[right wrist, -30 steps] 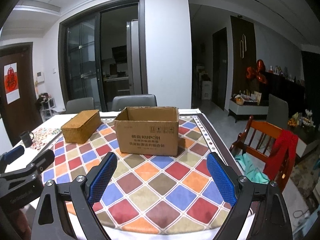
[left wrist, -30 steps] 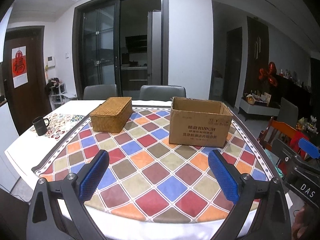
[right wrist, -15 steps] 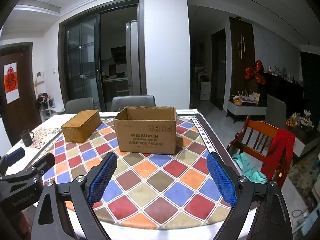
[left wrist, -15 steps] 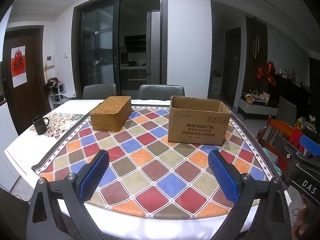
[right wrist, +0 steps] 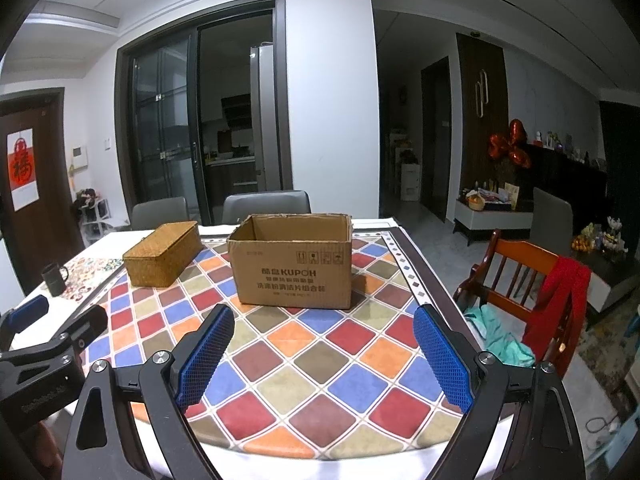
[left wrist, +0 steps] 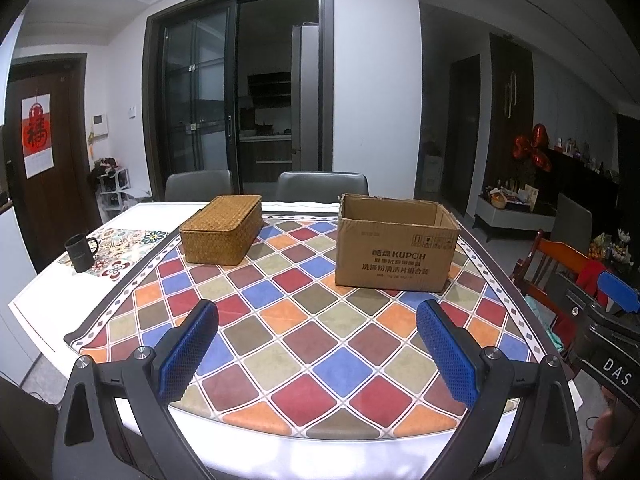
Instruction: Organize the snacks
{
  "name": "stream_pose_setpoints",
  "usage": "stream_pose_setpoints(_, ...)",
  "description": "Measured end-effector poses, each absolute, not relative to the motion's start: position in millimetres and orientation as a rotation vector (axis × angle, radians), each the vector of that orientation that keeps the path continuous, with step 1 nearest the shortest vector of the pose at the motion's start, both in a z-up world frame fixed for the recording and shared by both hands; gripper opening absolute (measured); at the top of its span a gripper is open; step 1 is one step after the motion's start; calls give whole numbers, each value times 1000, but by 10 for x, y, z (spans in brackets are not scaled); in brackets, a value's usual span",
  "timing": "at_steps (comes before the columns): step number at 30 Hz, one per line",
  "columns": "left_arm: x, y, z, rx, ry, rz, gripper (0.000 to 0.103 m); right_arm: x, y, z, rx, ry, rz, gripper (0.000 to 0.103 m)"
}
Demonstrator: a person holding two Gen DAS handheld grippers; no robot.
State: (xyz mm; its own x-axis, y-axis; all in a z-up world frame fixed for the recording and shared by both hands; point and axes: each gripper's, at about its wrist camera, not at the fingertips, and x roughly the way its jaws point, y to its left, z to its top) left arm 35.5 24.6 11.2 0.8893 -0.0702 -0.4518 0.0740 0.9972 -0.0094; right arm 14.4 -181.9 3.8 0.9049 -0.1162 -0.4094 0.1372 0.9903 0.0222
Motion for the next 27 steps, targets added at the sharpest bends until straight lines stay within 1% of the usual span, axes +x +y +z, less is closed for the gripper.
stream_pose_setpoints(27, 361, 224, 158, 11, 469, -81, 101, 154, -1826, 43, 57, 422, -131, 92)
